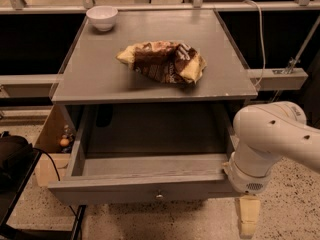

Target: Open top drawer

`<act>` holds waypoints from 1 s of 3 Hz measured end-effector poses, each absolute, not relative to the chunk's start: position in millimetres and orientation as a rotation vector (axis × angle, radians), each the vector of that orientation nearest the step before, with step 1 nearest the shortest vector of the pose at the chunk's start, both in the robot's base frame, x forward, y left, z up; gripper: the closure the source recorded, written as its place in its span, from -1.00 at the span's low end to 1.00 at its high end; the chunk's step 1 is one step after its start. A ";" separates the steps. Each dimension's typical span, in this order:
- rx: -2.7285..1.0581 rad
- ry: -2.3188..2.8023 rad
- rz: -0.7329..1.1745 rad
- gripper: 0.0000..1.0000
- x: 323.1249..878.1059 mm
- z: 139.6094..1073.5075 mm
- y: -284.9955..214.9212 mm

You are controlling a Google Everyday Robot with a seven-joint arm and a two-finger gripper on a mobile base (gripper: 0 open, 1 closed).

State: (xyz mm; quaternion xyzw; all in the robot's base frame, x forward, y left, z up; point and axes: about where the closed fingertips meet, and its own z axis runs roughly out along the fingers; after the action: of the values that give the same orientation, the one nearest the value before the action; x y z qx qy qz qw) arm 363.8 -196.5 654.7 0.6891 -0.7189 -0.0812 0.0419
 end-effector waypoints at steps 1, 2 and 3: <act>2.114 -2.196 -0.257 -1.00 368.0 653.6 -194.6; 2.152 -2.177 -0.238 -1.00 380.6 664.6 -184.1; 2.225 -2.190 -0.226 -1.00 398.2 685.4 -171.3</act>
Offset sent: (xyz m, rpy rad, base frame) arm 0.0354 0.0274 0.0236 0.0108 -0.0372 0.0649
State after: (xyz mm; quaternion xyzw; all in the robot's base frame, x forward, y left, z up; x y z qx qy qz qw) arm 398.2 -171.3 685.4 0.7109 -0.6995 -0.0722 0.0057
